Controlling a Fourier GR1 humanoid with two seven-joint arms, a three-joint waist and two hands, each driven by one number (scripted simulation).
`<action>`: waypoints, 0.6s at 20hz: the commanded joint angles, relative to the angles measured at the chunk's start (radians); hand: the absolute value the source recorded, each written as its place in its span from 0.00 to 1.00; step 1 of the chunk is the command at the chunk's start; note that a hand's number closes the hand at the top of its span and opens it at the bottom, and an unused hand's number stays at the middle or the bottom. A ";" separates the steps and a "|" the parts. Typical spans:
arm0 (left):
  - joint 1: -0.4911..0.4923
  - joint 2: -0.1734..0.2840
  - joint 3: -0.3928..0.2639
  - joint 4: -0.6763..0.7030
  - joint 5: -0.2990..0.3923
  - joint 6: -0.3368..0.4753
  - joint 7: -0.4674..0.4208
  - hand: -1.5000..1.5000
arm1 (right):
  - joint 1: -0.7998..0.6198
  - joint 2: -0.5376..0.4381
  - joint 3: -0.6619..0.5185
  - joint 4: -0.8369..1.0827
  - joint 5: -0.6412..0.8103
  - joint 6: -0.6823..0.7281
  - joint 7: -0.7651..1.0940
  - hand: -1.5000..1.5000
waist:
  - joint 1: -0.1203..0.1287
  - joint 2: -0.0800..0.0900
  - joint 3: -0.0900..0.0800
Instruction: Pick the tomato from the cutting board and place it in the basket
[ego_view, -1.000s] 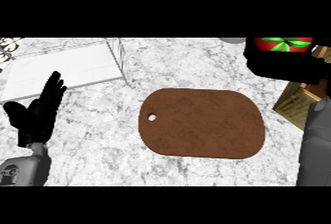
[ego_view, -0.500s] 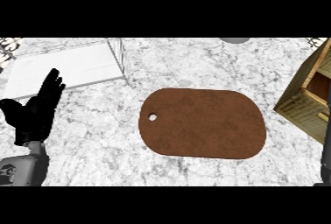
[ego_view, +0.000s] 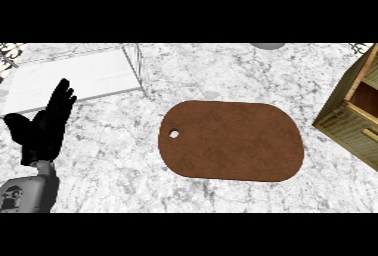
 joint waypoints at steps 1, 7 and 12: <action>0.009 0.018 0.020 0.007 0.014 -0.023 -0.004 0.50 | 0.033 -0.034 -0.024 0.113 -0.007 -0.036 -0.096 1.00 | 0.001 0.000 0.000; 0.021 -0.024 -0.023 -0.059 -0.025 0.021 0.041 0.50 | 0.092 -0.103 -0.091 0.125 -0.100 0.012 -0.165 1.00 | -0.004 -0.003 0.000; -0.042 -0.026 -0.013 -0.002 -0.033 0.035 0.033 0.50 | 0.106 -0.086 -0.118 0.120 -0.173 0.005 -0.180 1.00 | -0.008 -0.003 0.000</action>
